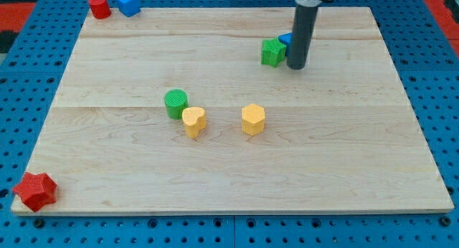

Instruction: Move the green star to the top right

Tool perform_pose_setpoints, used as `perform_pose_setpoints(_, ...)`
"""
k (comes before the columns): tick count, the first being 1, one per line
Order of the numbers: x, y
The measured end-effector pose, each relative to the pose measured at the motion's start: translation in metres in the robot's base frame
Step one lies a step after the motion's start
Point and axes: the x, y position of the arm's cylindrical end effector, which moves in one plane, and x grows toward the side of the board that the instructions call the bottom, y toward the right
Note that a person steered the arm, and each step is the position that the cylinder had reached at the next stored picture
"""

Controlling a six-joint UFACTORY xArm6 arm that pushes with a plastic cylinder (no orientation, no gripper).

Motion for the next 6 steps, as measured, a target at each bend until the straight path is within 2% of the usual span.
perform_pose_setpoints(1,-0.018,-0.014)
perform_pose_setpoints(3,-0.023,-0.044)
perform_pose_setpoints(6,-0.02,-0.143)
